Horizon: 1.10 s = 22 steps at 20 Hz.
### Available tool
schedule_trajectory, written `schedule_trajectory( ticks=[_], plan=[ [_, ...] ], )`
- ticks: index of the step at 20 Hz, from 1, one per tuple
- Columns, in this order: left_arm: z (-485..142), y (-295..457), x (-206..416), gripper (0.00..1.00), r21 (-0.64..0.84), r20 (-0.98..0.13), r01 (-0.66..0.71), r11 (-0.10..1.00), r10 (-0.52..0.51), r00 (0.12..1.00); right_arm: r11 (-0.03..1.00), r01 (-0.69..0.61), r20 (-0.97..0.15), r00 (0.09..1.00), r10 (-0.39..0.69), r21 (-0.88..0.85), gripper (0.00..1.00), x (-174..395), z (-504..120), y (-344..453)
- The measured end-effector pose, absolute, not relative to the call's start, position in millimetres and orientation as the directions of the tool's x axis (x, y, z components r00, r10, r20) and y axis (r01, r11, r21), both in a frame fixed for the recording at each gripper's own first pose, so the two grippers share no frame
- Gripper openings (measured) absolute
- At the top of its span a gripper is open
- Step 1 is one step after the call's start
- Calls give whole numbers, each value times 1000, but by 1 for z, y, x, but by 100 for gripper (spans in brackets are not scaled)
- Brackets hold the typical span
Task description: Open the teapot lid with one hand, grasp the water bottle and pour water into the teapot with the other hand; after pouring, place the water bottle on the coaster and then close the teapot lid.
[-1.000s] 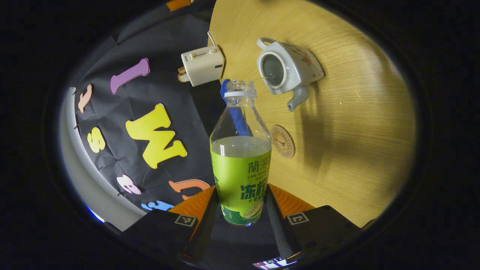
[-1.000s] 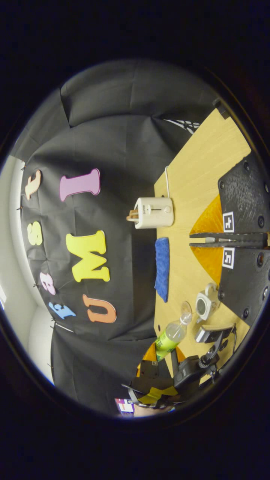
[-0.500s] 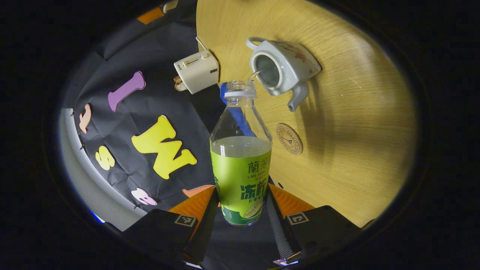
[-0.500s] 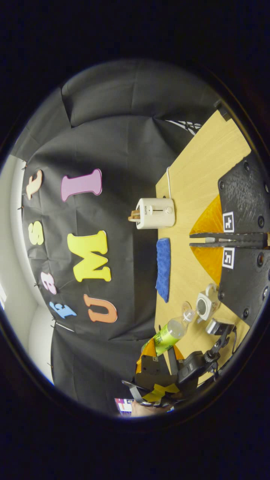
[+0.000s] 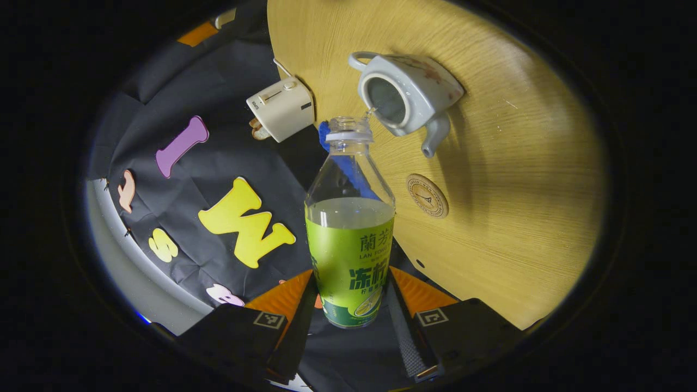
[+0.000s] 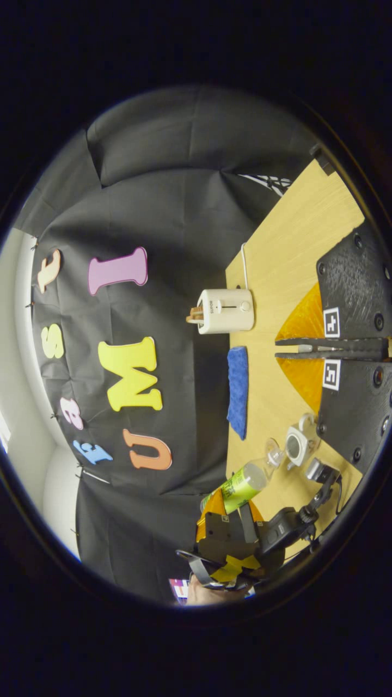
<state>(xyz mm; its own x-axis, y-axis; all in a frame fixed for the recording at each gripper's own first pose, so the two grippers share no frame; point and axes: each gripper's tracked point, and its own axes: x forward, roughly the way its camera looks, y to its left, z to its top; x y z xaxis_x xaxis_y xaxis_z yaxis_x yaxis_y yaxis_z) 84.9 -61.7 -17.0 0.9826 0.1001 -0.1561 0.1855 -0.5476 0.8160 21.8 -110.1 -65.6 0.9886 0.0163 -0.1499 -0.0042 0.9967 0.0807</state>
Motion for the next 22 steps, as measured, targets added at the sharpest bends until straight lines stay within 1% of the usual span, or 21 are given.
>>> schedule_trajectory(
  ticks=[4,10,22],
  plan=[
    [-7,-66,88,72,793,-126,150,-591,83,989,996,1,-149,989,11,84,0,21,-67,-113],
    [-3,-71,89,72,770,-119,139,-623,74,990,996,5,-145,989,8,92,0,19,-67,-116],
    [2,-75,89,72,761,-109,124,-636,63,992,995,7,-142,990,6,96,0,17,-65,-118]
  ],
)
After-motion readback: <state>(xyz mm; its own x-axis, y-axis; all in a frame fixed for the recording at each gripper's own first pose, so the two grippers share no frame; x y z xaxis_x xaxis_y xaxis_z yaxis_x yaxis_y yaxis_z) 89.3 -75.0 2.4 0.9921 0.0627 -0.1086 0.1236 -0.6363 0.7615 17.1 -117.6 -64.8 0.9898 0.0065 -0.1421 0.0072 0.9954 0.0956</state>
